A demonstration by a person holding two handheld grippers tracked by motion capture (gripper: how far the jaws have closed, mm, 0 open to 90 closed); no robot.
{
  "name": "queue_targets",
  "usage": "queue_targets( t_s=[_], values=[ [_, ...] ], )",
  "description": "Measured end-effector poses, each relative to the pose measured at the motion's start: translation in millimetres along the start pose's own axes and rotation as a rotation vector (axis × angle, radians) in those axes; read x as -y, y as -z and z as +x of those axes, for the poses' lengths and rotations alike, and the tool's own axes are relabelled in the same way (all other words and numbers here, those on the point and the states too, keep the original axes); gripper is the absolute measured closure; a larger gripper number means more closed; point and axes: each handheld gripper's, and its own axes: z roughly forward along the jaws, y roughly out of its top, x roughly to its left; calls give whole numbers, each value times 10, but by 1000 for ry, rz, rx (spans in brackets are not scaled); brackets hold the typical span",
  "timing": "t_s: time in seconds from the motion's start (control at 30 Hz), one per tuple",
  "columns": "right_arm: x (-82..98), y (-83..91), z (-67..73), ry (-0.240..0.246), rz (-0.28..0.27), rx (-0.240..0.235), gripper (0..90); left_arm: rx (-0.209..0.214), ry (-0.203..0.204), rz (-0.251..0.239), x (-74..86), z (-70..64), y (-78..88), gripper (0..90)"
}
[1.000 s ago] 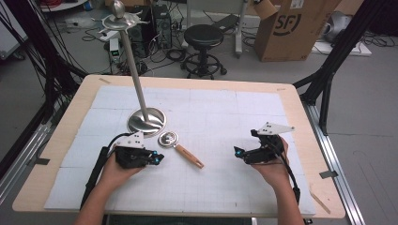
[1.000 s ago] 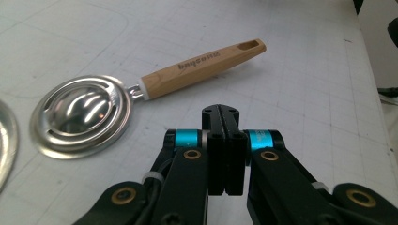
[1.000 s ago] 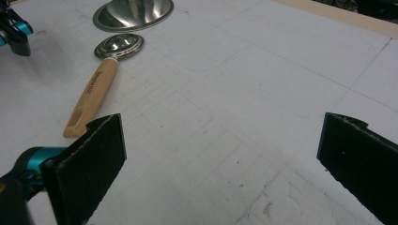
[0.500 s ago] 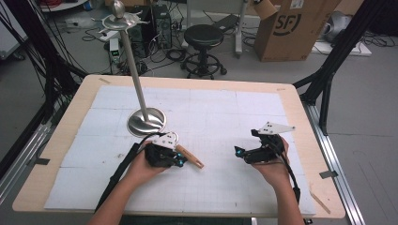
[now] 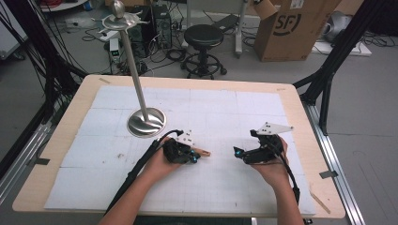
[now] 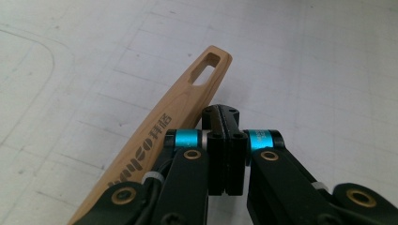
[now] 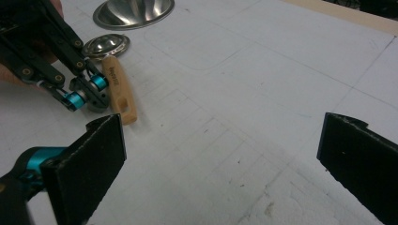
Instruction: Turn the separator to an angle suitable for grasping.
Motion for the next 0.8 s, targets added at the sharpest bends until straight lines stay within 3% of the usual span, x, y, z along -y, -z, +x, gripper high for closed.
queue_targets(
  t_s=[0.3,0.43,0.67,0.8],
  values=[
    [13,-22,-6,-3,9,-1,5,-52,68,-23,-32,130,-16,897],
    [18,-35,-6,-6,13,-4,5,-64,67,-16,-41,170,-46,897],
    [23,-50,-8,-3,22,-2,5,-113,109,-26,-48,226,-31,897],
    [29,-59,-8,0,26,-2,5,-105,99,-24,-58,209,-16,896]
  ],
)
